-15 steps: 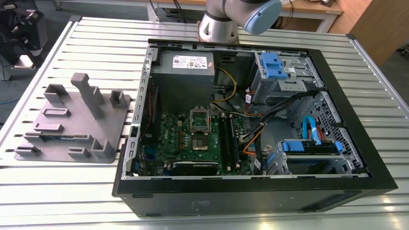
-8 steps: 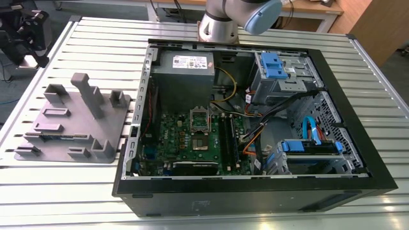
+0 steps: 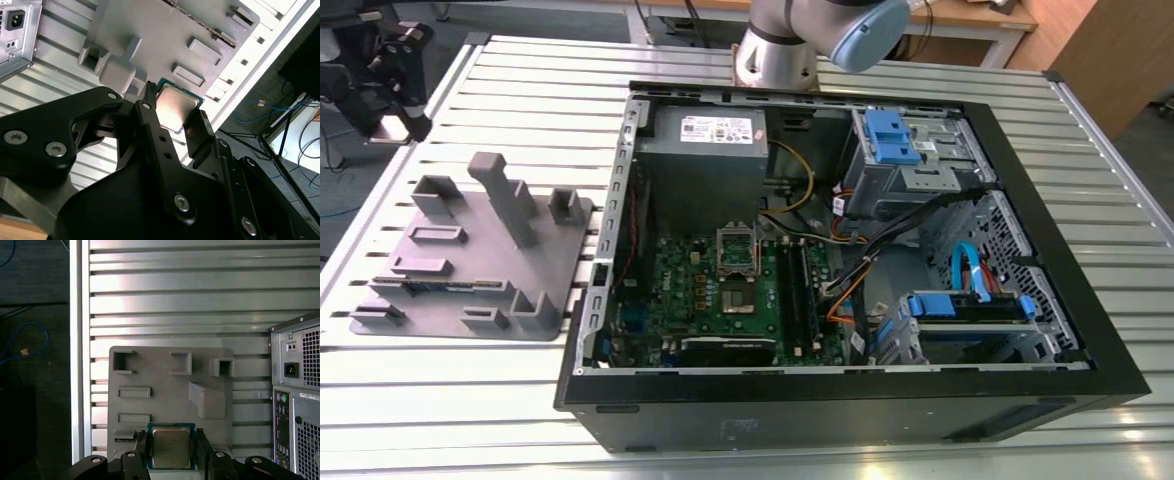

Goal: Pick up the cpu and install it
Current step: 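Pick up the cpu and move it towards the insertion slot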

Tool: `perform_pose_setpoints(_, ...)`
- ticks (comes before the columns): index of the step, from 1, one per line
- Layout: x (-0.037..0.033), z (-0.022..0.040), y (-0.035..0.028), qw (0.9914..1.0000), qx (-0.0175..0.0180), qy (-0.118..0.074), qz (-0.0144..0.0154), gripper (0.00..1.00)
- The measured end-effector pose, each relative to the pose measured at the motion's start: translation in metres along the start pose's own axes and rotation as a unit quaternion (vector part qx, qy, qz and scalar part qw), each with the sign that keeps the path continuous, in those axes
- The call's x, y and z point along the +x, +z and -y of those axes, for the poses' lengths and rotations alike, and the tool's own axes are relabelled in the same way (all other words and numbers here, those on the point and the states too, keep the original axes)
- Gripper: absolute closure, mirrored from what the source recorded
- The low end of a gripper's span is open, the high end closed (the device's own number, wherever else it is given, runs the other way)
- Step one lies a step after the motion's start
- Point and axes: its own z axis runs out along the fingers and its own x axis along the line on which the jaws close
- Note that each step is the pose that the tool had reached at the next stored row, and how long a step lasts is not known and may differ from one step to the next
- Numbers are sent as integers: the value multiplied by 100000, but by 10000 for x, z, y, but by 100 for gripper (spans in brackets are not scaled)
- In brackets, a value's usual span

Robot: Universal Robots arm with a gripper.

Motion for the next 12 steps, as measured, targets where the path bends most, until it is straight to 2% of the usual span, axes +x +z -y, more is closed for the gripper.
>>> perform_pose_setpoints(12,-116,-5,-2,100000,0,3,-1,53)
